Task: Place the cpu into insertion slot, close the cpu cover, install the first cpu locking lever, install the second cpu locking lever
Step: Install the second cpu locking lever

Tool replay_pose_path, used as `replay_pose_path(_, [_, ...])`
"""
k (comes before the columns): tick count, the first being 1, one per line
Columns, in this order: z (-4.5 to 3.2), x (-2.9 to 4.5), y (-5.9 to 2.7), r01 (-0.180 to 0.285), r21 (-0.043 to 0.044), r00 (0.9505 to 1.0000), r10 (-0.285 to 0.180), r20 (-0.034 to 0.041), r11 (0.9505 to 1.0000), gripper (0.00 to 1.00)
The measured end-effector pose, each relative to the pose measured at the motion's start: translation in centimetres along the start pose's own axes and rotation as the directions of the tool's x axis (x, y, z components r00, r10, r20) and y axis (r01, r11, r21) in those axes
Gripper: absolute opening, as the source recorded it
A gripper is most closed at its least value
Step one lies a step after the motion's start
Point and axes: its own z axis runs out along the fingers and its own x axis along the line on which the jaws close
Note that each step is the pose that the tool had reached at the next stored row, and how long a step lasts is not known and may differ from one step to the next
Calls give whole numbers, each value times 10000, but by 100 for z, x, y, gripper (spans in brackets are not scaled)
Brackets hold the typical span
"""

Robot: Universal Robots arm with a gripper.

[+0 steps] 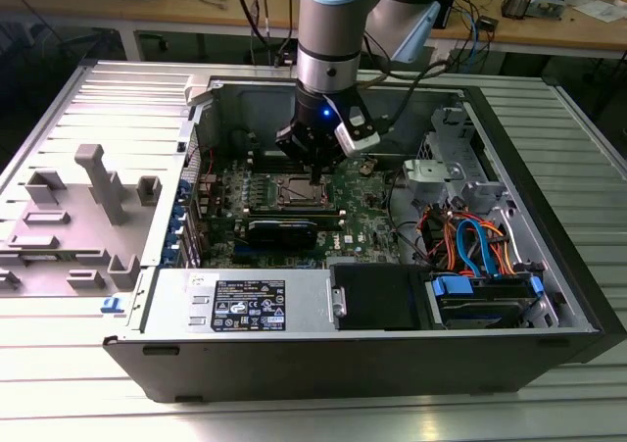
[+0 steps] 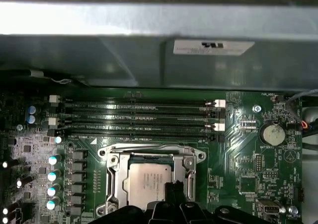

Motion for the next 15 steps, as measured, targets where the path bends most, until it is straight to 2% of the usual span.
replay_pose_path(4, [-10, 2, -42, 0, -72, 10000, 0, 1, 10000, 11])
replay_pose_path(8, [-99, 3, -47, 1, -86, 10000, -1, 2, 10000, 11])
replay_pose_path(15, [-106, 3, -51, 1, -119, 10000, -1, 3, 9999, 11])
